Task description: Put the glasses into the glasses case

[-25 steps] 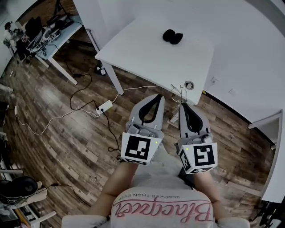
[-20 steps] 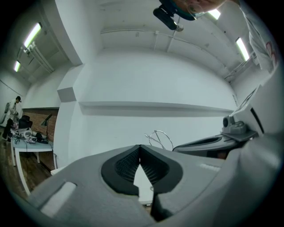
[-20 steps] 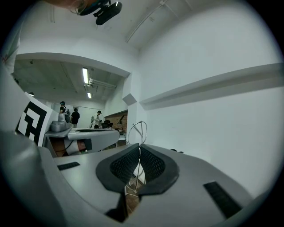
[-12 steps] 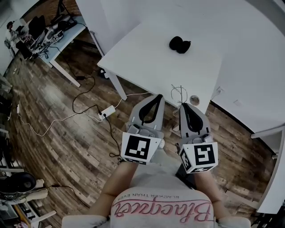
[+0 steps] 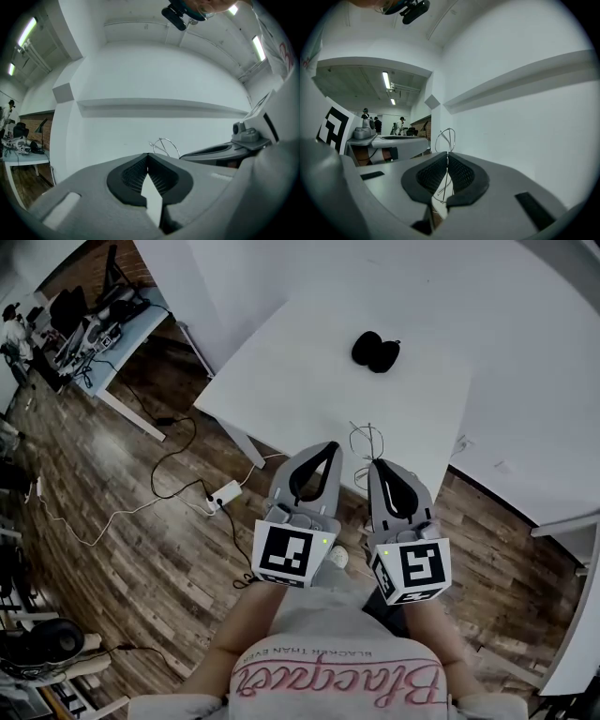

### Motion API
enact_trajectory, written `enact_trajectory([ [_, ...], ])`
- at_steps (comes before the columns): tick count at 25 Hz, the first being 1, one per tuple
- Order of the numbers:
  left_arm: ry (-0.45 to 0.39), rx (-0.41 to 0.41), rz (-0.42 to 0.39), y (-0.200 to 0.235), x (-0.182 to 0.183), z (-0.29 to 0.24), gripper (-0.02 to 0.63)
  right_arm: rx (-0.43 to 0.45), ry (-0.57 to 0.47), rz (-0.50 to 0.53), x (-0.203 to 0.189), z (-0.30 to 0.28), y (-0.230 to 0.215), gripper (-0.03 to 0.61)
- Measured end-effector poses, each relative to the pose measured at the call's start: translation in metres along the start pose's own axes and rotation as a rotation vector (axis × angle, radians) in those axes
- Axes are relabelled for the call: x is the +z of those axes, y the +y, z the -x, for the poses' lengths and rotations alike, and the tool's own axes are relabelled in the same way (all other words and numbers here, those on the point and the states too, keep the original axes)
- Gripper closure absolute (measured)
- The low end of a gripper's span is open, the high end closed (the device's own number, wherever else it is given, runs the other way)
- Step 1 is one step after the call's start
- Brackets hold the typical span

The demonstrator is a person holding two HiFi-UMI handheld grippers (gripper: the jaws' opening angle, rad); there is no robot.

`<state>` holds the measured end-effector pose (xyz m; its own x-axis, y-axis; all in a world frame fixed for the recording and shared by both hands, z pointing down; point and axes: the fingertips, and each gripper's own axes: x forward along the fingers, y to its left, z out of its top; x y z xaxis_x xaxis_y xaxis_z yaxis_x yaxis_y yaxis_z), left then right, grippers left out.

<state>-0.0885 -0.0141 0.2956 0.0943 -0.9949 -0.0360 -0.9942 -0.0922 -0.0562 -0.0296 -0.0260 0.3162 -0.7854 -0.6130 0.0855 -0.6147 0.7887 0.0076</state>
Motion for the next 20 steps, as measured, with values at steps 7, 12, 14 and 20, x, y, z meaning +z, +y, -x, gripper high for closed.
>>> enact_trajectory([
  [7, 0.017, -0.02, 0.014, 0.015, -0.009, -0.041, 0.606, -0.022, 0.02, -0.024, -0.003, -0.035, -0.026, 0.561],
  [12, 0.024, -0.018, 0.027, 0.022, -0.012, -0.056, 0.606, -0.025, 0.017, -0.026, 0.0, -0.046, -0.037, 0.561],
  [14, 0.022, -0.023, 0.025, 0.022, -0.012, -0.062, 0.606, -0.03, 0.017, -0.024, 0.0, -0.049, -0.041, 0.561],
  [20, 0.015, -0.048, -0.016, 0.021, -0.007, -0.08, 0.606, -0.041, -0.012, -0.02, 0.008, -0.058, -0.053, 0.561],
])
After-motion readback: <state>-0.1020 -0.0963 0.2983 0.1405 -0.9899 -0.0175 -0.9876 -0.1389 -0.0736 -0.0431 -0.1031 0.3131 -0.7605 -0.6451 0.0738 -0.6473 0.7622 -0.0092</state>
